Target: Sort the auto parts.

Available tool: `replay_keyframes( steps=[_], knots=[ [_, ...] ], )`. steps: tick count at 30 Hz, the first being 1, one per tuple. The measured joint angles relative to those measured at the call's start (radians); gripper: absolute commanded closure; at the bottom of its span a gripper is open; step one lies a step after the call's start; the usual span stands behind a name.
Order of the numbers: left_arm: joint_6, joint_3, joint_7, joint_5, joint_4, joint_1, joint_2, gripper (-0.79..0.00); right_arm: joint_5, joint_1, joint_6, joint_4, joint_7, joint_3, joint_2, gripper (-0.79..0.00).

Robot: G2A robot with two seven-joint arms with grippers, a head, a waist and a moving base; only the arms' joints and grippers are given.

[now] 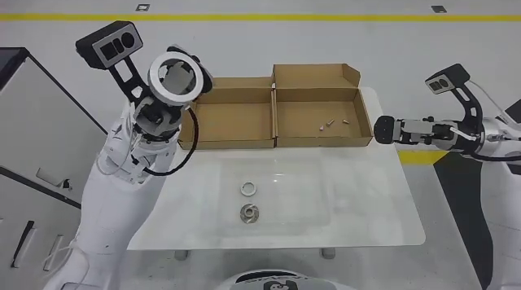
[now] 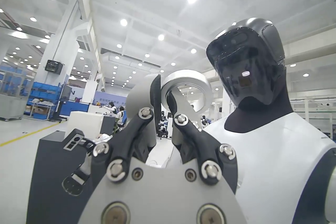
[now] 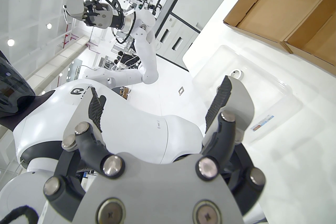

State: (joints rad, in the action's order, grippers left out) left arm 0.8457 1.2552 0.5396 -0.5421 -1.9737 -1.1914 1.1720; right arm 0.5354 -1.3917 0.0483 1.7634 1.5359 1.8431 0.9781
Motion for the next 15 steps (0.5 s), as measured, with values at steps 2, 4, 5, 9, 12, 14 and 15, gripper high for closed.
replay_keyframes(
  steps=[2, 4, 5, 9, 12, 14, 15],
  knots=[
    [0.001, -0.010, -0.002, -0.041, 0.000, 0.000, 0.002, 0.000, 0.000, 0.000, 0.000, 0.000, 0.000, 0.000, 0.000, -0.785],
    [0.001, -0.013, -0.001, -0.082, 0.006, 0.000, 0.003, 0.000, 0.000, 0.000, 0.000, 0.000, 0.000, 0.000, 0.000, -0.785],
    [0.000, -0.013, 0.001, -0.093, 0.009, 0.000, 0.004, 0.000, 0.000, 0.000, 0.000, 0.000, 0.000, 0.000, 0.000, -0.785],
    [-0.007, -0.015, 0.013, -0.129, 0.013, 0.001, 0.006, 0.000, 0.000, 0.000, 0.000, 0.000, 0.000, 0.000, 0.000, -0.785],
    [-0.005, -0.013, 0.016, -0.129, 0.015, 0.002, 0.007, 0.000, 0.000, 0.000, 0.000, 0.000, 0.000, 0.000, 0.000, -0.785],
    [-0.005, -0.013, 0.016, -0.129, 0.015, 0.002, 0.007, 0.000, 0.000, 0.000, 0.000, 0.000, 0.000, 0.000, 0.000, -0.785],
    [-0.005, -0.013, 0.016, -0.129, 0.014, 0.002, 0.007, 0.000, 0.000, 0.000, 0.000, 0.000, 0.000, 0.000, 0.000, -0.785]
  ],
)
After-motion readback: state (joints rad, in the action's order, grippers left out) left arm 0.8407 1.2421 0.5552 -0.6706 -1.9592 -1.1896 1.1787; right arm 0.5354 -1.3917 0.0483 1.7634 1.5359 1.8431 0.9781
